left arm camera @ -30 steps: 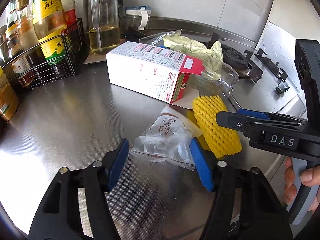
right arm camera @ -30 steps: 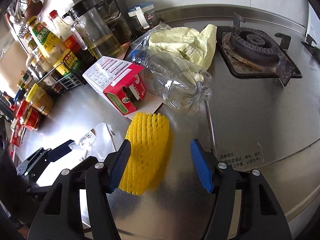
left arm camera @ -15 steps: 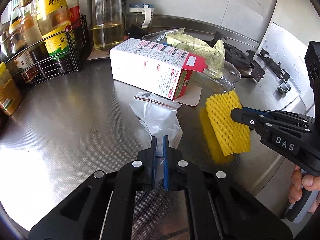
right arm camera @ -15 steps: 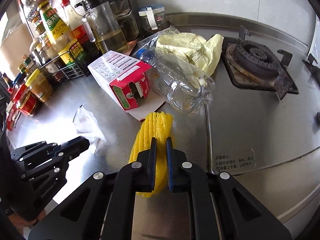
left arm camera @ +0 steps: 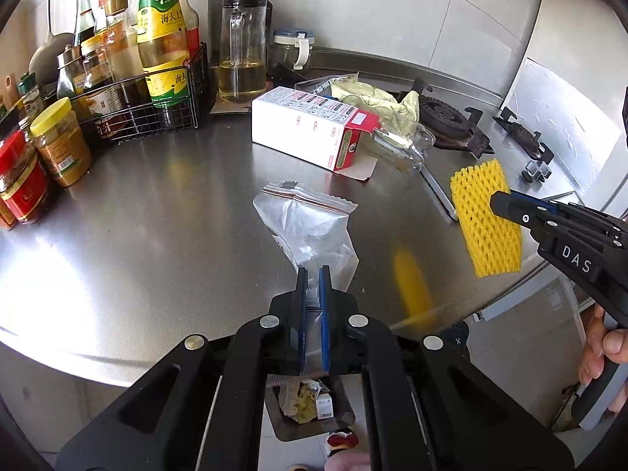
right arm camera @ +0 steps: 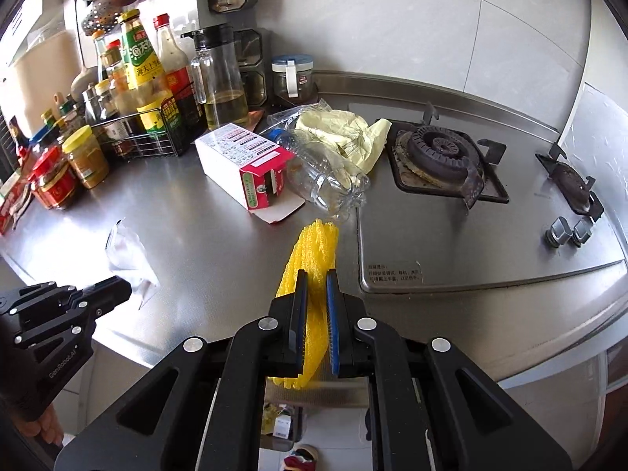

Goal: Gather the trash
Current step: 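Carry the plastic bag and foam net down over the bin, then open both tools to drop the bag and net into the bin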

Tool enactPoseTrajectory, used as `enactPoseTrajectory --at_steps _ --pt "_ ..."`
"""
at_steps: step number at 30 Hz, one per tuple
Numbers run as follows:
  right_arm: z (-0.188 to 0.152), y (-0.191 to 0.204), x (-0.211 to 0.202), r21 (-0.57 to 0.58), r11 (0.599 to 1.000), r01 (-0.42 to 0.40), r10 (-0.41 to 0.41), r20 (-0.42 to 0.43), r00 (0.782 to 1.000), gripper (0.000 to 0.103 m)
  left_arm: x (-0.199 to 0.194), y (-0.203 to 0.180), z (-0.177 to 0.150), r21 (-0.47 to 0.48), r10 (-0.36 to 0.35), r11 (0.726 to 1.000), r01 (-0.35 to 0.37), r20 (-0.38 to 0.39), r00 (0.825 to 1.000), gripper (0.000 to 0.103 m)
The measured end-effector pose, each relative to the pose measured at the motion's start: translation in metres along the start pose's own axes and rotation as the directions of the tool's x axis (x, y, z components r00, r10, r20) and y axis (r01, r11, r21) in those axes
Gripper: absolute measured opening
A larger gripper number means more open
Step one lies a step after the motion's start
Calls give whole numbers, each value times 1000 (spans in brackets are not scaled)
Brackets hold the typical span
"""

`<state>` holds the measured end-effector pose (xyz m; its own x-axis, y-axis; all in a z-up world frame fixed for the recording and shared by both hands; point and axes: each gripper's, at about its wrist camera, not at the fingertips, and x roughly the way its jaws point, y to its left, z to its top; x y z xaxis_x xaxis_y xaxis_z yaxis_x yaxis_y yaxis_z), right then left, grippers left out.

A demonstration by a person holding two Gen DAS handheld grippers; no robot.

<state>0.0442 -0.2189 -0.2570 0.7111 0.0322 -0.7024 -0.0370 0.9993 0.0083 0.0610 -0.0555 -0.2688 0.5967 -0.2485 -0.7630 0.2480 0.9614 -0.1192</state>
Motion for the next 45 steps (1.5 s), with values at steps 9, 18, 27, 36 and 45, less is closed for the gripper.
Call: enactPoseTrajectory --at_steps 9,18,27,36,45 --pt "-60 19 -43 0 1000 -30 30 -21 999 11 -47 -9 -63 -10 -38 999 38 0 999 4" --pt "-169 29 5 98 981 -167 188 -261 947 11 -26 -5 -166 -73 -95 994 83 -175 980 4" --pt "-249 36 104 223 951 -216 291 -395 871 11 74 12 -252 -138 -104 989 59 -350 931 4" --pt "-272 47 192 251 939 -235 321 -399 859 11 162 30 -286 -182 -109 983 39 -391 914 4" --pt "-279 41 251 357 906 -227 372 -418 829 14 217 39 -293 -197 -119 980 36 -427 897 7"
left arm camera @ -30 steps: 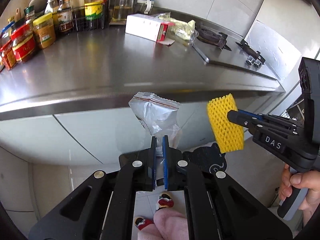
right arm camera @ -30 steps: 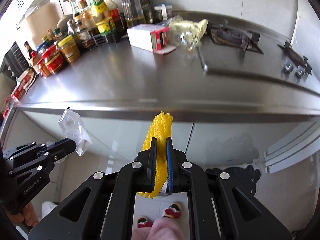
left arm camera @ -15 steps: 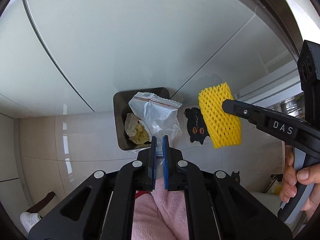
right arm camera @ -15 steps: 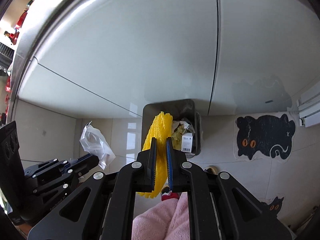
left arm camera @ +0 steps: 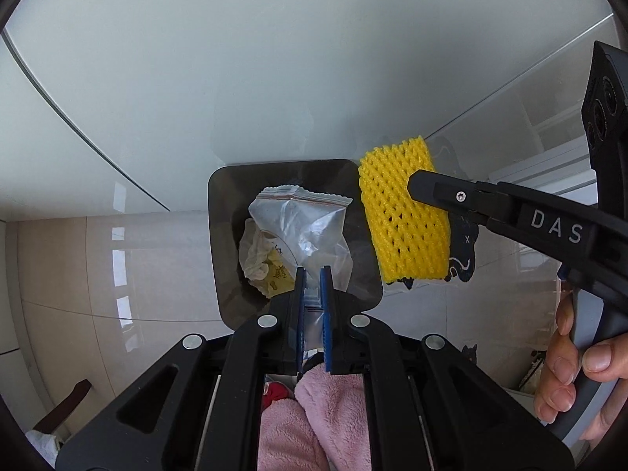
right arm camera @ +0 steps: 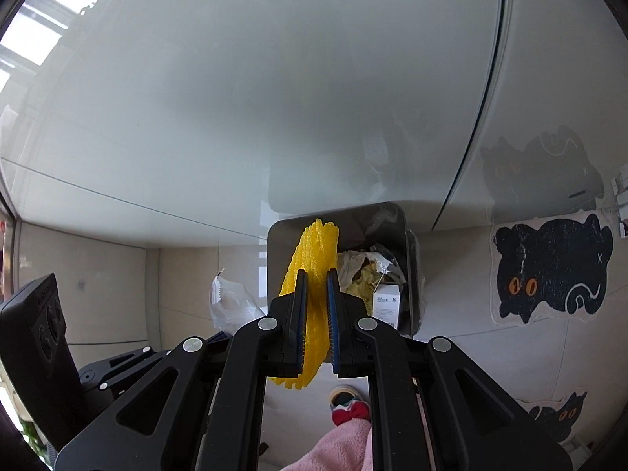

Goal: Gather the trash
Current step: 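Open both tools to drop the bag and net into the bin, then raise both open tools back toward the counter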

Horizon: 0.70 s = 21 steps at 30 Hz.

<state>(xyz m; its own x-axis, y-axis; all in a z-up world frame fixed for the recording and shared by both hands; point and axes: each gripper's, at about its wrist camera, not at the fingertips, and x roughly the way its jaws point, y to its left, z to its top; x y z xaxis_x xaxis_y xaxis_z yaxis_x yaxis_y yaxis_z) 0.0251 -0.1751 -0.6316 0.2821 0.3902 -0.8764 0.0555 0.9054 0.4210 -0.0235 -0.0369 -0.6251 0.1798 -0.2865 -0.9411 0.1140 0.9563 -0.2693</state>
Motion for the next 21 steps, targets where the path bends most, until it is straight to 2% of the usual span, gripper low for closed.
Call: enactPoseTrajectory --at_steps 6,7,8,9,10,13,15,16,18,20,21 --pt "9 -7 17 73 997 -21 22 -13 1000 16 3 3 1 -7 -20 1000 20 -9 1000 22" --pt "10 -7 17 81 996 -25 26 -13 1000 24 1 2 1 -6 -18 1000 18 -7 1000 23" --pt "11 -7 16 87 996 -31 32 -12 999 39 -1 2 1 -9 -19 1000 19 -7 1000 28" --pt "11 -6 14 93 995 -37 37 -7 999 50 -3 3 2 -13 -19 1000 19 -7 1000 35" --pt "11 -7 13 93 995 -38 38 0 999 60 -5 3 2 -16 -19 1000 19 -5 1000 38" --pt "13 -5 3 101 994 -35 34 11 999 60 -15 3 2 -10 -7 1000 7 -1 1000 43" --pt "14 -2 -9 101 994 -37 35 20 999 63 -24 2 1 -9 8 1000 -8 4 1000 54" --pt "14 0 -17 96 995 -35 32 27 999 66 -30 3 1 -14 12 1000 -12 8 1000 58" --pt "13 4 -38 86 996 -27 23 45 999 76 -46 3 -1 -31 13 999 -12 13 1000 73" --pt "10 8 -63 76 997 -12 7 67 998 92 -63 2 0 -38 25 999 -24 20 1000 79" --pt "8 11 -78 68 998 -3 -2 81 997 95 -73 0 0 -36 30 999 -30 26 999 82"
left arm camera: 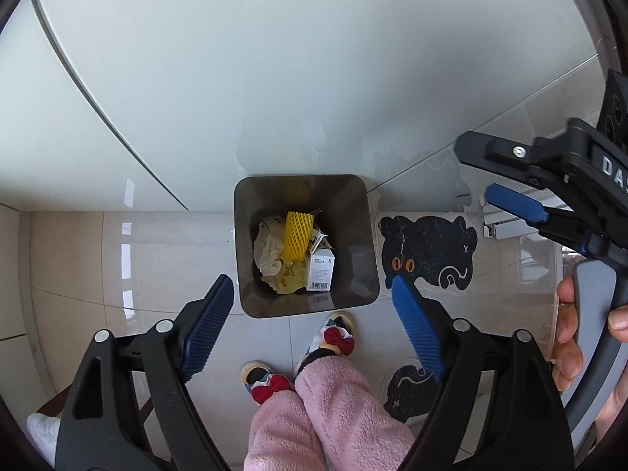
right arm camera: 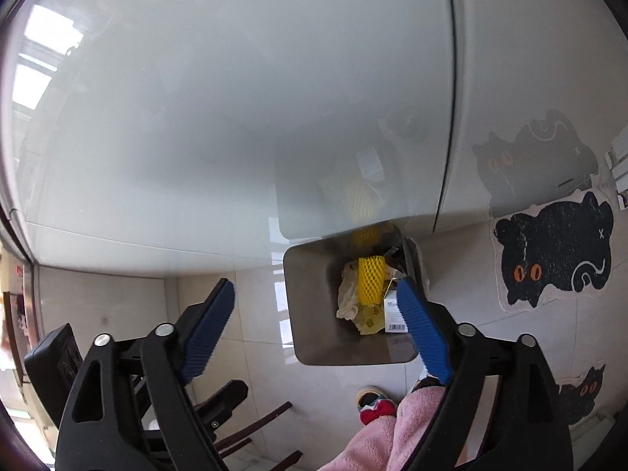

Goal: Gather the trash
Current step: 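Raise both open tools back toward the counter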

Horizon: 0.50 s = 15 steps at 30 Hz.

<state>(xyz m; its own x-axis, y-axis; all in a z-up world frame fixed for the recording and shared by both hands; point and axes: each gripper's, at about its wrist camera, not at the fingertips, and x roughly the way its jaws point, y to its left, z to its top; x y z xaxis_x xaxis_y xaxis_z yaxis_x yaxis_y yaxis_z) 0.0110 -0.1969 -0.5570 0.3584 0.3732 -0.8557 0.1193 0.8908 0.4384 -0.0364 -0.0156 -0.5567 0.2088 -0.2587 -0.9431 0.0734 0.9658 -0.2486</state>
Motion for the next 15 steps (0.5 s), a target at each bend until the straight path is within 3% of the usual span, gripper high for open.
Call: enactPoseTrajectory --at_steps 1,5,11,15 --pt "-1 3 -14 -11 1000 8 -8 12 1000 100 -11 -2 1 5 5 1000 -5 10 1000 83" --pt "-6 12 -67 -69 997 38 -34 50 998 100 -60 -14 6 29 23 999 -25 71 997 94" --pt "-6 31 -148 -133 990 52 -30 160 987 100 -135 -33 21 69 27 997 -40 180 983 95" --pt "9 40 -198 -158 986 45 -3 256 967 100 -183 -49 36 88 8 996 -32 261 965 95"
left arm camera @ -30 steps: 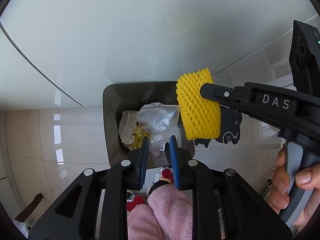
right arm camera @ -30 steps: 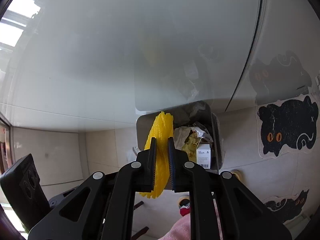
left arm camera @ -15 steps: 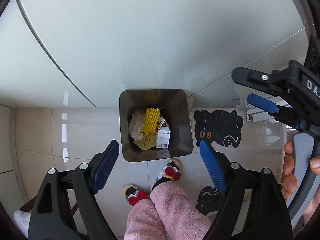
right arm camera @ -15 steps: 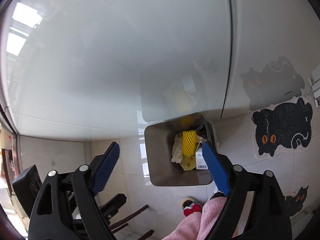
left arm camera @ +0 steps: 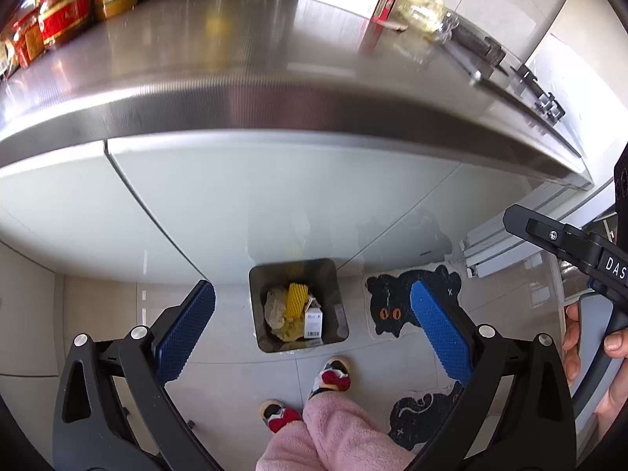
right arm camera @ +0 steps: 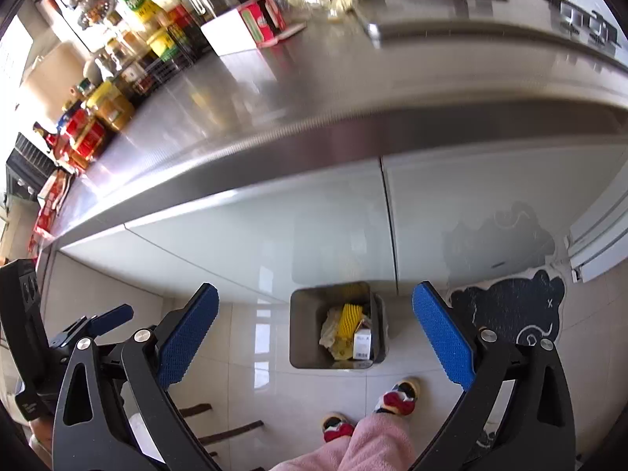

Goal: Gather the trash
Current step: 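Raise both open tools back toward the counter, then grasp the white-and-red box with the left tool while the right tool grasps the clear bottle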

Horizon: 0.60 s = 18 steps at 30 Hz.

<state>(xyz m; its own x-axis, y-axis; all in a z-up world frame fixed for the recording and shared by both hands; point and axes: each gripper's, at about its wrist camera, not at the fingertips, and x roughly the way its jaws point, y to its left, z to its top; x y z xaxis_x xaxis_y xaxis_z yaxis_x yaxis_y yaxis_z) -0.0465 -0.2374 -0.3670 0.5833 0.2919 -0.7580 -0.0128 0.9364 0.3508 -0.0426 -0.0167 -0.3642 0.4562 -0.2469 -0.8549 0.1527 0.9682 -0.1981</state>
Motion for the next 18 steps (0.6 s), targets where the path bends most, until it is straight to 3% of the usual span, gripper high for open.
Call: enactPoseTrajectory --at_steps 8,18 --pt "70 -1 -46 -41 999 -6 11 139 990 100 -40 -23 64 29 -10 1000 6 113 994 95" --pt "144 0 -33 -218 975 41 5 207 978 99 -41 -33 155 -9 42 999 -41 167 985 95"
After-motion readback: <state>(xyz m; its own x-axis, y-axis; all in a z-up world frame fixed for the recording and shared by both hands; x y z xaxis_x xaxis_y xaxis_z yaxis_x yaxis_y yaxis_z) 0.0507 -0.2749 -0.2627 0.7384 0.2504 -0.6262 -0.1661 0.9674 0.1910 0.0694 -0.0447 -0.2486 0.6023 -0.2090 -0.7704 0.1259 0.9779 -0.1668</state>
